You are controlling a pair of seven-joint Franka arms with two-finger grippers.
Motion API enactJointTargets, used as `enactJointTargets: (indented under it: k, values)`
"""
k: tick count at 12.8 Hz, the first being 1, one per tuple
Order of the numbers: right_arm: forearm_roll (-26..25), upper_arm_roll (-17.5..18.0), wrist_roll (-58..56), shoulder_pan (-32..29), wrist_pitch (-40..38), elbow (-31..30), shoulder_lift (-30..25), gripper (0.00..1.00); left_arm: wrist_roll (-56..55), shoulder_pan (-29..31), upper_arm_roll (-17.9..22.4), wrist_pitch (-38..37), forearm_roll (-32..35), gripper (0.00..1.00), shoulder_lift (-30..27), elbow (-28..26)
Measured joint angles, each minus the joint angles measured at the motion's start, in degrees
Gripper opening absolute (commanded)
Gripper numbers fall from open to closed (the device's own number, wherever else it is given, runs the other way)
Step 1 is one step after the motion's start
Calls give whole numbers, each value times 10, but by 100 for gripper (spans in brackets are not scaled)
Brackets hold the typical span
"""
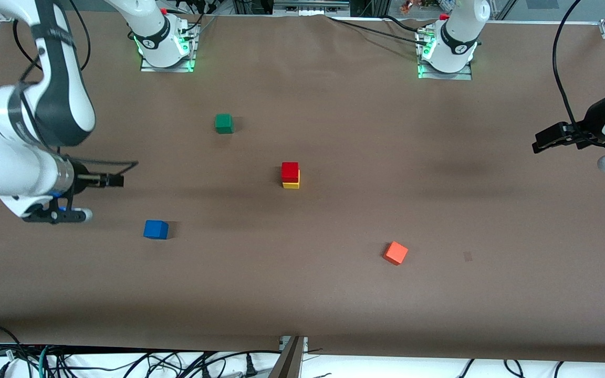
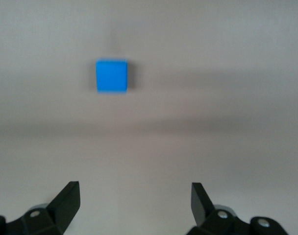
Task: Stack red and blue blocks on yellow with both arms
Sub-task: 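Reach the right gripper down to the blue cube and grasp it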
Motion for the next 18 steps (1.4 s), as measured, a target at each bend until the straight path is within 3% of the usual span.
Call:
enactJointTargets:
  k: [7, 12, 18]
  values:
    - [55, 2, 1, -13, 163, 1, 105, 100, 0, 0, 0, 0, 0, 100, 0, 0]
    - [130, 4, 1, -11, 197, 1, 121, 100, 0, 1, 0, 1, 0, 100, 0, 0]
    - [129, 6, -41, 15, 241, 1, 152, 100, 0, 1, 0, 1, 0, 100, 0, 0]
